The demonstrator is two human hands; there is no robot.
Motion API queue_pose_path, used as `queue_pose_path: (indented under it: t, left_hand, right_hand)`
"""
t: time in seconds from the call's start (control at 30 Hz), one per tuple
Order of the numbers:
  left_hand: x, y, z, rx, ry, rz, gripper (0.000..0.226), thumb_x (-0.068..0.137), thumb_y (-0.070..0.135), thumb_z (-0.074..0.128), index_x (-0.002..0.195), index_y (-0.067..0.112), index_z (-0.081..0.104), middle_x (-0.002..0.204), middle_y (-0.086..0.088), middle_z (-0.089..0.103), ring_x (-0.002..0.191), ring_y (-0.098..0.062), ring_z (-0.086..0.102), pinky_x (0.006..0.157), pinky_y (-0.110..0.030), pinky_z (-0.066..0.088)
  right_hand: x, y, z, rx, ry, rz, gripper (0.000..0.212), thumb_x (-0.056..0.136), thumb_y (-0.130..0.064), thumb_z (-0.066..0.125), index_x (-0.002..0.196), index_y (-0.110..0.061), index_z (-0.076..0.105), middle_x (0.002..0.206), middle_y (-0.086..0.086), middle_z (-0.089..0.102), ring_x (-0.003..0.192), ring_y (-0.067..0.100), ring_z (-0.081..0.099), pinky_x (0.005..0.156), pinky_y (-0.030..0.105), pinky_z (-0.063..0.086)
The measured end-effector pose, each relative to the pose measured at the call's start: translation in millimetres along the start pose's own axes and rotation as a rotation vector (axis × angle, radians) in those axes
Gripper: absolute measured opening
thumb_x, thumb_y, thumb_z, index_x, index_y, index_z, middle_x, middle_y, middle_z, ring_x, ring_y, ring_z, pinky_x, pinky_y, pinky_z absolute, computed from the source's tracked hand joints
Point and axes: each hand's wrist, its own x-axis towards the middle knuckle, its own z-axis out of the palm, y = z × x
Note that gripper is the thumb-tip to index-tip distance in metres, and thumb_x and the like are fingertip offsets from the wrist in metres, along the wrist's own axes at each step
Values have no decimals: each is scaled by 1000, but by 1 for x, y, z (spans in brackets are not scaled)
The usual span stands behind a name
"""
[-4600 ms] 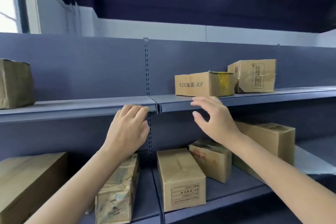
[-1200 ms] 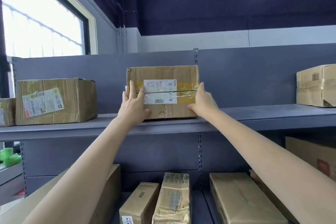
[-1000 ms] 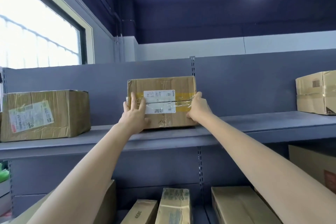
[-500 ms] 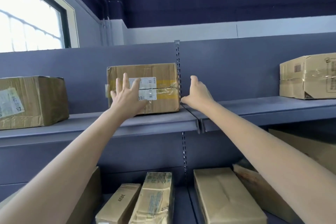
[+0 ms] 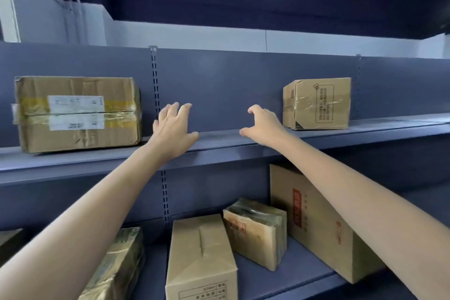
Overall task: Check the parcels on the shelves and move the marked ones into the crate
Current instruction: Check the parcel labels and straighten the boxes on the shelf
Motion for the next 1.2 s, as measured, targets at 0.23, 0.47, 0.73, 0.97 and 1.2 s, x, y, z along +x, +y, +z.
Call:
queue_pose_path:
  t: [0.23, 0.47, 0.73, 0.97, 1.2]
  left_hand:
    - [-22, 29, 9, 14, 16, 47, 68, 88, 17, 51, 146, 10, 15, 150, -9, 28, 136, -31, 26, 107, -40, 26]
    - [-47, 27, 10, 228, 69, 165, 54, 86, 20, 53, 137, 8, 38, 140, -10, 44, 127, -33, 37, 100, -44, 32]
    - [-38, 63, 15, 147, 45, 111, 53, 89, 27, 50, 138, 12, 37, 129, -14, 46, 117, -36, 38, 97, -43, 34]
    - [-16, 120, 53, 123, 77, 164, 48, 91, 33, 49, 134, 14, 41, 124, -10, 45, 113, -31, 39, 92, -38, 34]
    - [22, 195, 102, 95, 116, 106, 50, 90, 33, 51, 135, 13, 42, 125, -11, 44, 115, -31, 37, 97, -40, 36]
  right_hand:
    - [-19, 41, -19, 54, 26, -98, 51, 85, -26, 60, 131, -12, 43, 135, 7, 48, 124, 22, 43, 95, 30, 36]
    - [-46, 48, -26, -48, -30, -155, 45, 86, -22, 58, 128, -11, 46, 132, 8, 49, 120, 23, 46, 97, 34, 41]
    - [-58, 79, -55, -89, -40, -118, 46, 87, -20, 57, 130, -13, 44, 136, 7, 47, 122, 22, 43, 97, 33, 37]
    - [-39, 132, -86, -65, 44, -117, 47, 88, -17, 57, 132, -11, 43, 138, 7, 46, 124, 24, 44, 96, 29, 37]
    - [-9, 209, -119, -49, 7, -191, 47, 88, -18, 58, 132, -12, 43, 139, 7, 45, 125, 23, 43, 97, 28, 37]
